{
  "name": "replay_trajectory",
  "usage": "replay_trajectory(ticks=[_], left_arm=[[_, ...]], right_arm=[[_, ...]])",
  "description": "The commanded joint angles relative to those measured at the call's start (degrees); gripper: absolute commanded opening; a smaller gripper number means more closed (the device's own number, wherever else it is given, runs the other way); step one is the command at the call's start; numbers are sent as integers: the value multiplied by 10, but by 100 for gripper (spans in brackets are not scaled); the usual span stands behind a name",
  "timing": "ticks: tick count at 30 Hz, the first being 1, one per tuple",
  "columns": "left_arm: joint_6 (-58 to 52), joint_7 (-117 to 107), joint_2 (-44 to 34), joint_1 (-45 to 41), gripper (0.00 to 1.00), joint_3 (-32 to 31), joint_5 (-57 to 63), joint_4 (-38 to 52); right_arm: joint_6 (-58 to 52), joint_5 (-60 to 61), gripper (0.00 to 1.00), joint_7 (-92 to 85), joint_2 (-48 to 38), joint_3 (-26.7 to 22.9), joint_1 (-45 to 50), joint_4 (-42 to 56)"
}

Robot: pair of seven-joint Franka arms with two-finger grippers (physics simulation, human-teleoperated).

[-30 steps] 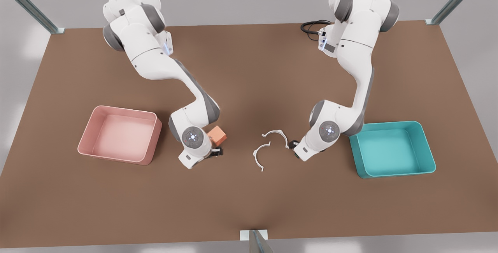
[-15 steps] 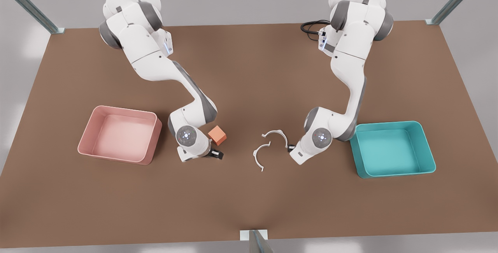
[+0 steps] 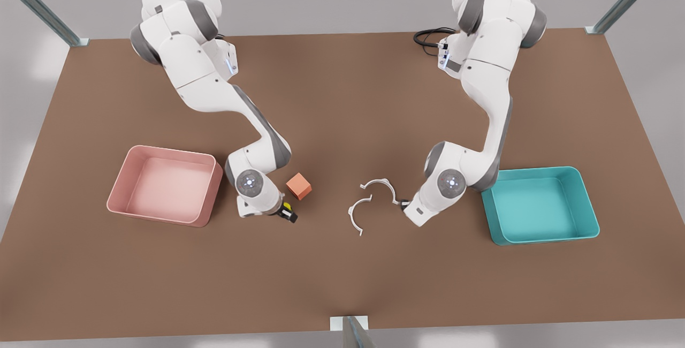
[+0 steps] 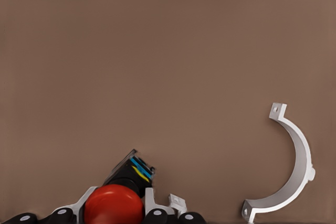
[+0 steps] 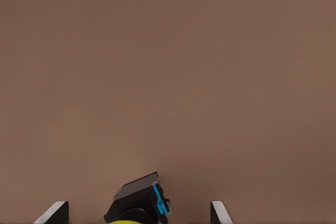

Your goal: Place the red button in the blue storage box with the left arm, and place the yellow button in the pink storage box with the right arm

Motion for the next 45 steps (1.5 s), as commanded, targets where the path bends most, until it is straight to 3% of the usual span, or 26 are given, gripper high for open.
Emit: replay_trajectory(ticks=[1,6,9,12,14,15,16,17,18,19,23,26,32,35,42,45], left_arm=[[-55,34,-30,24,49,1,-3,1],[-144,313,-78,163,49,1,-3,1],[-154,547,-79,239,49,21,79,1],[-138,636,-64,282,49,21,75,1],[-138,642,-44,292,49,21,74,0],[-138,643,-27,290,52,21,74,0],[-138,642,-15,288,66,19,74,0],[-138,640,-12,287,100,19,74,0],[-138,635,-12,290,100,19,71,0],[-141,635,-14,298,100,21,-14,1],[-153,537,-40,286,100,17,-29,23],[-175,401,-107,280,100,-14,-44,24],[-263,216,-310,187,100,-2,24,18],[-307,121,-353,150,100,4,34,7],[-360,127,-344,137,100,-1,37,23],[-360,127,-341,137,100,-1,35,22]], right_arm=[[11,-6,100,70,2,0,1,0],[9,-22,100,73,13,5,19,-6],[10,-32,100,71,19,5,15,-8],[11,-35,100,71,21,5,14,-8],[18,-35,90,71,24,5,14,-8],[18,-35,90,71,24,5,14,-8],[19,-36,90,71,24,5,13,-7],[19,-44,90,71,24,5,13,-7],[19,-44,87,71,24,5,13,-7],[19,-44,87,71,24,5,12,-6],[30,-46,87,63,23,4,11,-2],[32,-46,72,63,23,4,11,-2],[32,-46,45,62,23,4,10,-2],[31,-46,45,56,15,5,8,1],[-36,-46,45,-96,-77,5,-44,-5],[-62,-46,45,-165,-139,6,-84,-59]])
